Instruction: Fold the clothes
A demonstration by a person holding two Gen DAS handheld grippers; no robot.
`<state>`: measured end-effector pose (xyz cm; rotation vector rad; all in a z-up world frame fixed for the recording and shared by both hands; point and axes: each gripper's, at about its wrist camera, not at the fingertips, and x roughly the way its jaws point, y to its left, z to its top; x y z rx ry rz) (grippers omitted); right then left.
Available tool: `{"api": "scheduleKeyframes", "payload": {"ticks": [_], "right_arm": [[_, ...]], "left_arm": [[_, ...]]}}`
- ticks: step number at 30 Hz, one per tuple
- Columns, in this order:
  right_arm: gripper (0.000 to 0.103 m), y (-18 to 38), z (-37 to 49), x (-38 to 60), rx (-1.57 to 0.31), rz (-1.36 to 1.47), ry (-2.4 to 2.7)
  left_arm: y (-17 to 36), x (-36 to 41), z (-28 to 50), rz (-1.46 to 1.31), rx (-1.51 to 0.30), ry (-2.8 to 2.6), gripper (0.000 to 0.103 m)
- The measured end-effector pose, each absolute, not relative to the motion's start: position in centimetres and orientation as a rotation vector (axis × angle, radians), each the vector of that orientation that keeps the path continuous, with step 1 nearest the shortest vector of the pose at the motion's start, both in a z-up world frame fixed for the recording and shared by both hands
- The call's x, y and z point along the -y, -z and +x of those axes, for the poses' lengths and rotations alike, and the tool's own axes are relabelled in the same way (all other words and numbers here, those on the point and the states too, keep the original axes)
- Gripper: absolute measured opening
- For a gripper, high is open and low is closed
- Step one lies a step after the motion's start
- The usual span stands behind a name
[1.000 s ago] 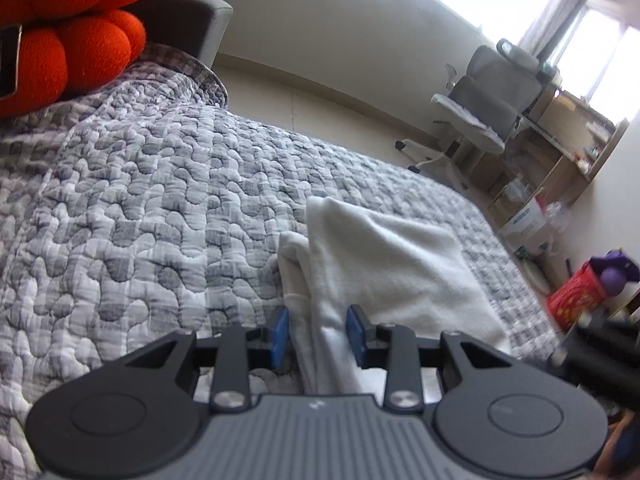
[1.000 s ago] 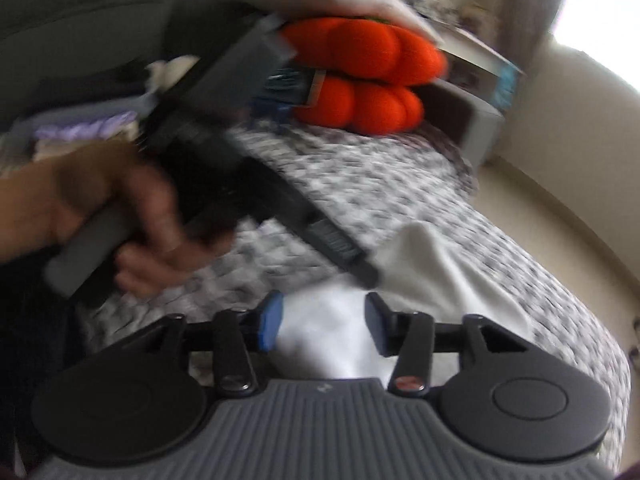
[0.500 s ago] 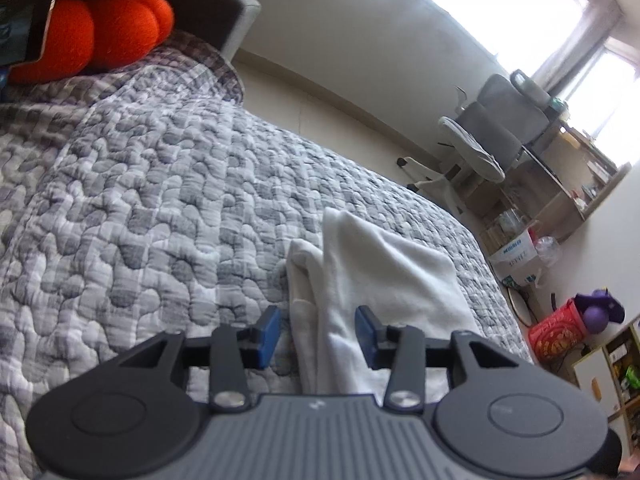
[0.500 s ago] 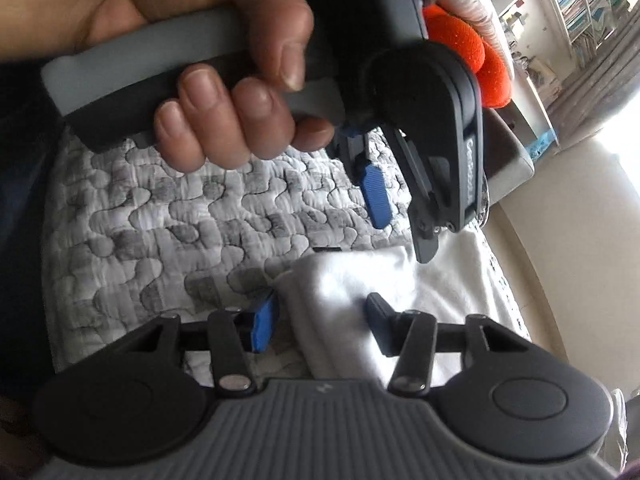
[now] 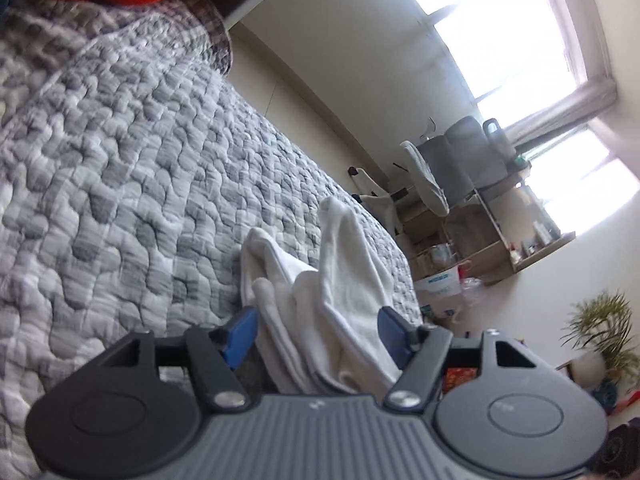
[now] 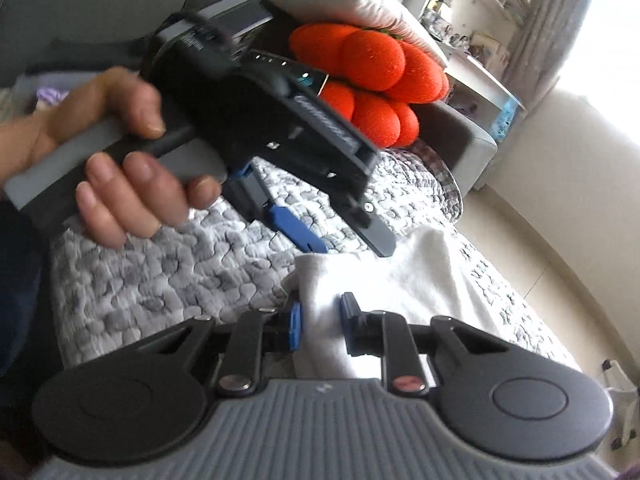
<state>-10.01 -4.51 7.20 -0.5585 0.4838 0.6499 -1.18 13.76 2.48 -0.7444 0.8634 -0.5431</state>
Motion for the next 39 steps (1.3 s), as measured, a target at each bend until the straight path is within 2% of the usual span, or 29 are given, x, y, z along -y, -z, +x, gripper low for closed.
{"api": "scheduleKeyframes", "payload": {"ticks": [10, 19, 27, 34, 39], "right_arm": [[0.022, -7.2, -10.2, 4.3, -0.483, -0.548, -0.652], [0.022, -6.6, -11.1, 3.9, -0.489, -0.569, -0.660], [0.022, -6.6, -11.2, 3.9, -0.492, -0.573, -0.670], [0.016, -6.5, -11.1, 3.4, -0.506, -0.575, -0.712], [0.014, -6.4, -11.0, 3.5, -0.531, -0.566, -0.732]], "left_arm": [[-1.3, -12.4, -1.1, -0.820, -0.938, 0.567, 0.079], [-1.4, -10.3, -0.3, -0.784, -0.920, 0.569, 0.077], [-1.5, -10.3, 1.2, -0.724, -0.923, 0.540, 0.044], [-0.9, -10.3, 1.9, -0.690, -0.940, 0.509, 0.040], [-0.8, -10.2, 1.2, -0.622, -0.927, 0.493, 0.032]]}}
